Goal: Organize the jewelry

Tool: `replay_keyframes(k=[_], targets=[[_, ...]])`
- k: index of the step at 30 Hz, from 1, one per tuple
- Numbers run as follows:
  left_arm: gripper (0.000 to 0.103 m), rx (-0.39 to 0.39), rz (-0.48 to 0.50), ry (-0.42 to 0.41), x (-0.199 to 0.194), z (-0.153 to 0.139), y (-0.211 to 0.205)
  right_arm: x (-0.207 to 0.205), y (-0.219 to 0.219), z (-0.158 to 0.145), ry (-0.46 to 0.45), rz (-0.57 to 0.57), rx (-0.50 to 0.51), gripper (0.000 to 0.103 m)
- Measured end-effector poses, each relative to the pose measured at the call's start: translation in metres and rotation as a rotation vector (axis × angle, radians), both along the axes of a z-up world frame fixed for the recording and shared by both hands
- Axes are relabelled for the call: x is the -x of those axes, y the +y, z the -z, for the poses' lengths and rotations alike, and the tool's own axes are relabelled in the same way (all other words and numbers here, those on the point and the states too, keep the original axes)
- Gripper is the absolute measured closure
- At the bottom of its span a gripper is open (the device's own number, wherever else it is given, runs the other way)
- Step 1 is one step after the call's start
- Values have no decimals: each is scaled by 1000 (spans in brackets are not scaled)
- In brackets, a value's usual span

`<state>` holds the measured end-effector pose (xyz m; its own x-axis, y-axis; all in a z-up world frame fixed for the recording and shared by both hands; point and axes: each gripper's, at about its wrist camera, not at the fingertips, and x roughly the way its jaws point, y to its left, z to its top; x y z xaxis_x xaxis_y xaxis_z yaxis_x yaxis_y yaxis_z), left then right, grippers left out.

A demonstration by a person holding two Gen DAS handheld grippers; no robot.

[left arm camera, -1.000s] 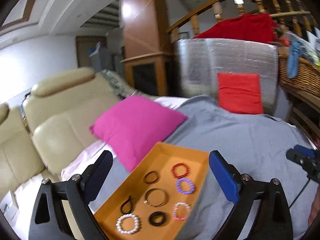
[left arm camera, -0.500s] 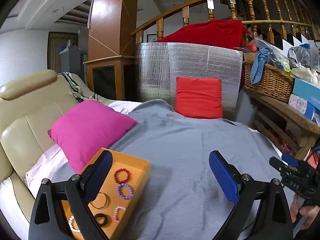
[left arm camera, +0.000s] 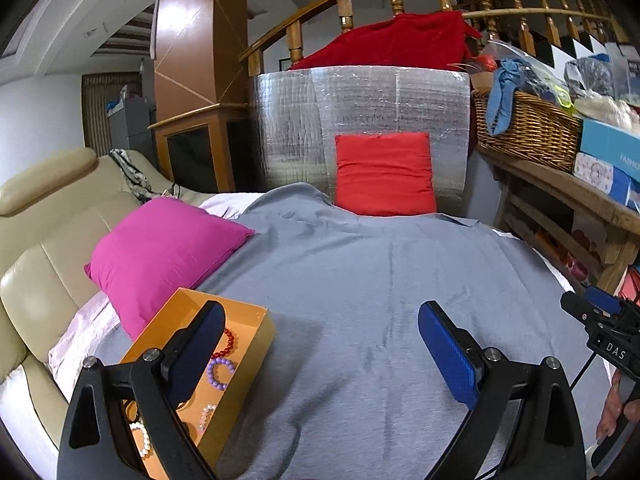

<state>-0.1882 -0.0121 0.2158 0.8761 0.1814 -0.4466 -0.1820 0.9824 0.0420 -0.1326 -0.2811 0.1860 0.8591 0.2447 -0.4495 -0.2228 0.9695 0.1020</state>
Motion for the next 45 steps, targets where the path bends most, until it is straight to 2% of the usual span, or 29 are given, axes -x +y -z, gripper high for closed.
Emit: replay_keyframes(k=[7,22,45], targets=[[6,-44,16,-10,3,-1,-19,4,-1,-4,-18,1,1,29],[6,-84,7,-1,1,1,-33,4,-16,-6,-24,59,-28,29],[6,-87,-33,14,-4,8,-19,-10,-4,-3,6,105,-51,29]])
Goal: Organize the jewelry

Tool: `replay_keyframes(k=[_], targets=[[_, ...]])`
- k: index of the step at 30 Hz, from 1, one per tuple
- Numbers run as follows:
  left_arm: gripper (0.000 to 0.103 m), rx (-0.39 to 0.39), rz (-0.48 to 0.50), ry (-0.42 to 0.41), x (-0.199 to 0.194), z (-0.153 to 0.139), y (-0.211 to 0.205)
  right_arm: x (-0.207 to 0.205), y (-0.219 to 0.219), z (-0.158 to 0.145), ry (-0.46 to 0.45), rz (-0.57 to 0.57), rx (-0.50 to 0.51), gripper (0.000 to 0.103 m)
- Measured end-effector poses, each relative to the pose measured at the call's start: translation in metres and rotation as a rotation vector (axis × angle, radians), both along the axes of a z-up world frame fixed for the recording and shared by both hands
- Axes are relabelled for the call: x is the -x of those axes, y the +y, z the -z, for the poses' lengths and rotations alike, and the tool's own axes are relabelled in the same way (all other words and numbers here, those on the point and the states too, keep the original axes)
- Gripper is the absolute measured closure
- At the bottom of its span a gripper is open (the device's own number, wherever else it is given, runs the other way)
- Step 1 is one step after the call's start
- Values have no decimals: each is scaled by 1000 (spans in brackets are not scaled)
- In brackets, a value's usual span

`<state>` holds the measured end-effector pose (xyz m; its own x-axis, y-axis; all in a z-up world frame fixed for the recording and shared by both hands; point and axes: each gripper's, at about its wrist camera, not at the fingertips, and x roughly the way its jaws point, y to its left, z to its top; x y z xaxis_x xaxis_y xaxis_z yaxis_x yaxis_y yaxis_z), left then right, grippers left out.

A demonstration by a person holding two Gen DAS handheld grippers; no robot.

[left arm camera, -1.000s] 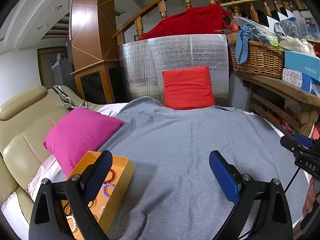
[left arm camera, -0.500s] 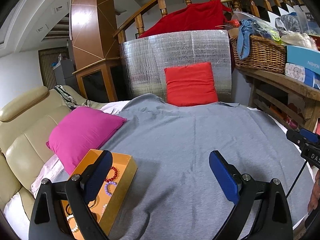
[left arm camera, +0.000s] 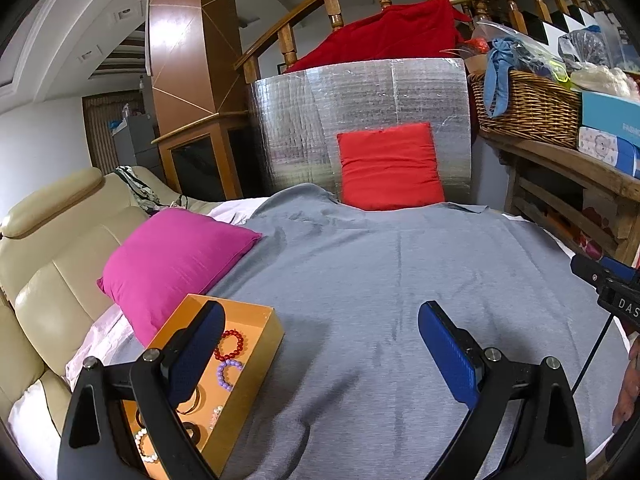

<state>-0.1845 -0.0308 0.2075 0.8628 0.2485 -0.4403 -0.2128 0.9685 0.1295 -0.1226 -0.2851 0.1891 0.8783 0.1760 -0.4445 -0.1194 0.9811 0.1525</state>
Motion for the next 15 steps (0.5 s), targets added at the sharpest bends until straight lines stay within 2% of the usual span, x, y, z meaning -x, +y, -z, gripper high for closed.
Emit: replay_keyframes(k=[15], targets=[[6,10,-19,-5,-1,0,6,-6,11,1,3,4,-2,29]])
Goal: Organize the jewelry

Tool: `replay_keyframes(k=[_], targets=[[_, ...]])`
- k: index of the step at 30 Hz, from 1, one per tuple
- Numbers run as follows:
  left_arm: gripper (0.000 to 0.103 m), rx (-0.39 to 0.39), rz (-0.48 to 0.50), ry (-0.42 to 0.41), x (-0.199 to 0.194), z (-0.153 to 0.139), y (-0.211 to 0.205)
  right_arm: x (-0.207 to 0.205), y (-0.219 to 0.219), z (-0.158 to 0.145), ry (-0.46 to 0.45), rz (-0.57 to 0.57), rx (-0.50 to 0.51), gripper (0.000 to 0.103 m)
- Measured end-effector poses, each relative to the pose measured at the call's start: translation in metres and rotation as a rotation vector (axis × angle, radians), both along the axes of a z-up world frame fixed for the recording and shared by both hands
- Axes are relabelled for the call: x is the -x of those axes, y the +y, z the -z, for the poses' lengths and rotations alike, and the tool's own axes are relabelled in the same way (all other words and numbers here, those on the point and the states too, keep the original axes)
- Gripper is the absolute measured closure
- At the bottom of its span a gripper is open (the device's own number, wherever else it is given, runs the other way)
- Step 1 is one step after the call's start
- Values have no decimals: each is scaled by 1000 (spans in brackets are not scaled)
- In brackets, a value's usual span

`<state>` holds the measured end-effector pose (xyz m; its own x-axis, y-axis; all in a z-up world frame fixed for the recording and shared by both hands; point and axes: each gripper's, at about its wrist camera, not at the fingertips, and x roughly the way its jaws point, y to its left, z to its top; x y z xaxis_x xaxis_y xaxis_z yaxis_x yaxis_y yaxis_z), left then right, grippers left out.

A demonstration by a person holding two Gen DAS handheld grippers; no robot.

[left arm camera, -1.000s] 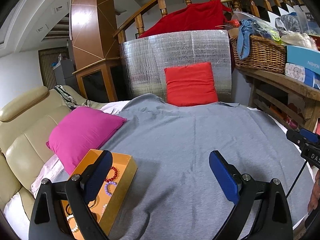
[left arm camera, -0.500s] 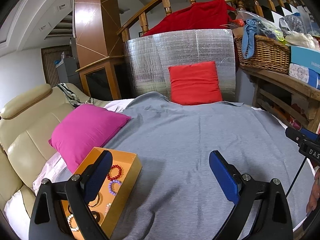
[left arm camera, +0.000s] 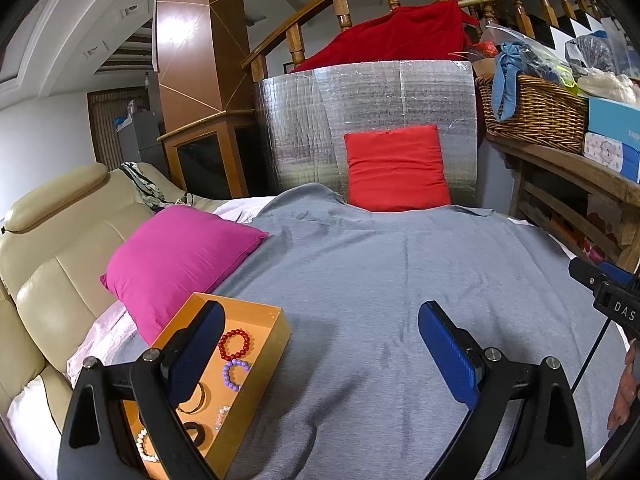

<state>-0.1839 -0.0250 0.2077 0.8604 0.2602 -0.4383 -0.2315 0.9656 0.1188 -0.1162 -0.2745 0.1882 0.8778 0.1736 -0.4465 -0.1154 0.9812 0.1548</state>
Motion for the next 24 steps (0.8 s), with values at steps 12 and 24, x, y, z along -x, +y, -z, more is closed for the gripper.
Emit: replay_keyframes(k=[12,24], targets=[[6,0,-4,3,-4,0,2,-1,1,2,0,-4,12,29],[6,0,5,17,-11,4,0,-1,0,4,2,-7,16,29]])
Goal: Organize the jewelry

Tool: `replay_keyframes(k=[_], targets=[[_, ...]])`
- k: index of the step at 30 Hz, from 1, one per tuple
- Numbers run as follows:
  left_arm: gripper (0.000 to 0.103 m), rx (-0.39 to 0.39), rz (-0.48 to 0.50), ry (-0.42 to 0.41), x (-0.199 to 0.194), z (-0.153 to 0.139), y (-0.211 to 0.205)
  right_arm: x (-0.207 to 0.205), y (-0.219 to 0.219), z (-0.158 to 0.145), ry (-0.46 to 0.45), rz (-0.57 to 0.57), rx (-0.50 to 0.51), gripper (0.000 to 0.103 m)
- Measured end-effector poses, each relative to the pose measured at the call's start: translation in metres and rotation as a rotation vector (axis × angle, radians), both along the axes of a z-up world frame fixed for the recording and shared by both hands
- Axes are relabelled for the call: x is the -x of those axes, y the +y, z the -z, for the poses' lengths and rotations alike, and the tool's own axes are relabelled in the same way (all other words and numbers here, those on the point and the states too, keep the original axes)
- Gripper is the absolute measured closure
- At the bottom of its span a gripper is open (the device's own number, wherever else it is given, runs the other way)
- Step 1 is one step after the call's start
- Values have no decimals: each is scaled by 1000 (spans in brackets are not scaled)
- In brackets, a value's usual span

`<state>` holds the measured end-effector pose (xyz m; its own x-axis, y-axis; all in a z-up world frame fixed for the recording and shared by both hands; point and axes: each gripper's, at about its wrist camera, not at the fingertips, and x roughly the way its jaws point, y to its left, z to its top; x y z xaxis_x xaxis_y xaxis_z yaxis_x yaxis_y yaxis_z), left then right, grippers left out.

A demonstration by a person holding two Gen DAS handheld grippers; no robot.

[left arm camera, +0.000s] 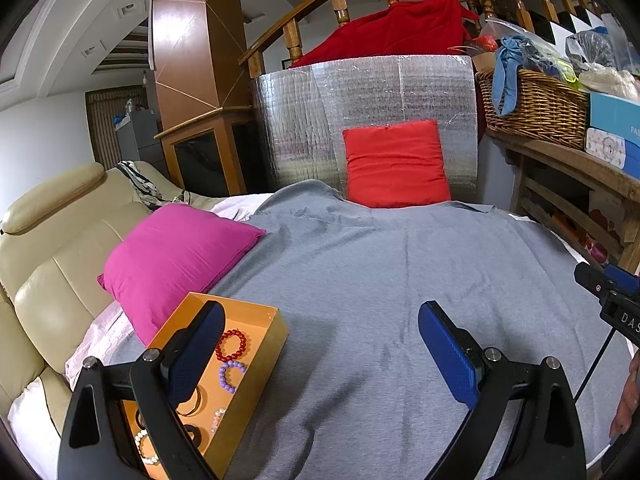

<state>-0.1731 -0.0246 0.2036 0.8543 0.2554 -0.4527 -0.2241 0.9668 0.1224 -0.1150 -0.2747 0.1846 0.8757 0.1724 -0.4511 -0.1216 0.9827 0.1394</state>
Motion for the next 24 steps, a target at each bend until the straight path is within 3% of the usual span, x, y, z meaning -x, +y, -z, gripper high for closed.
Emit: replay_keyframes(k=[24], targets=[[6,20,15,15,-9,9,0,-2,21,4,1,-33,39,29]])
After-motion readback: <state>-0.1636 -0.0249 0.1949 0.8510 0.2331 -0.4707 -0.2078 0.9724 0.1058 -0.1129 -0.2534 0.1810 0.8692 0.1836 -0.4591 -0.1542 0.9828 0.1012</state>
